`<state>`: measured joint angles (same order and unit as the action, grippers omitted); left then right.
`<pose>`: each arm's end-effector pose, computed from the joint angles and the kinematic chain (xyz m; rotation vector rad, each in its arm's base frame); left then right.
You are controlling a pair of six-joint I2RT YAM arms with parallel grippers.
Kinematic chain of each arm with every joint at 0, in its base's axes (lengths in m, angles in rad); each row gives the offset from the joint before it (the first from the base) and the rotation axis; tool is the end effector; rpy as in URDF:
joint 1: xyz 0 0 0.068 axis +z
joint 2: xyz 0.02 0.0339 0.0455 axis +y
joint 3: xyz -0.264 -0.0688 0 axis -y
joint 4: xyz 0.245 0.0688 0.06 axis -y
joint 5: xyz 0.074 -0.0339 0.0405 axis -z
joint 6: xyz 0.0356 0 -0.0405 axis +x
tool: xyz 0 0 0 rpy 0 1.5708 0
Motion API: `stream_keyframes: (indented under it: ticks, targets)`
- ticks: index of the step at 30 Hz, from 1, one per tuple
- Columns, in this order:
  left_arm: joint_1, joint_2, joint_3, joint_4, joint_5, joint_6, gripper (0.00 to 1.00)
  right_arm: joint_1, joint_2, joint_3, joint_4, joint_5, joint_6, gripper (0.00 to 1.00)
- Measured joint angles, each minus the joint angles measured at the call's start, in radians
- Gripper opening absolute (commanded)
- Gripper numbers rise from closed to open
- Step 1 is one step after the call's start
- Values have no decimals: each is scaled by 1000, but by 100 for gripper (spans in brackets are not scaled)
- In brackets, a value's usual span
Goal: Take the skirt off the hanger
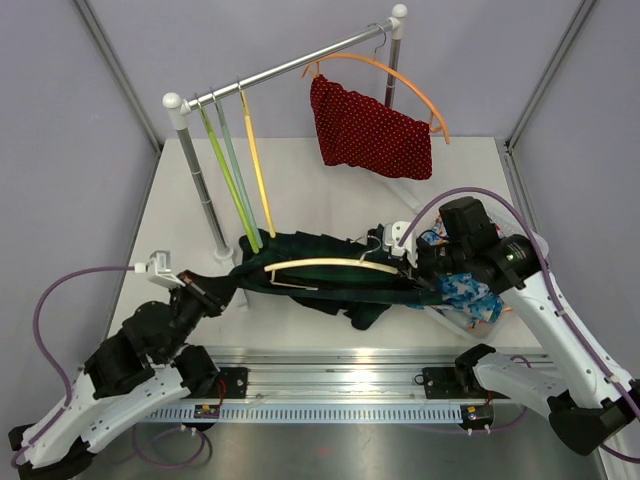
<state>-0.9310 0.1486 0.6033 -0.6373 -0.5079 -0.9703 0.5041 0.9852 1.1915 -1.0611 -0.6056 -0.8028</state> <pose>0.0473 -0.0346 0.2950 -0.4208 1.7781 -0.9402 0.1385 0.0996 0.3645 -1.6055 1.6564 0.5803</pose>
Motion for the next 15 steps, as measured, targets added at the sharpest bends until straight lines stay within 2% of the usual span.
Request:
stream_keyframes:
  ticks: [8,15]
  targets:
    - [6,3,176,-130,0,125,0,2,79,-42,159,-121,18,0]
    - [26,97,150,-76,45,189,0,1,63,-68,135,-180,-17,0]
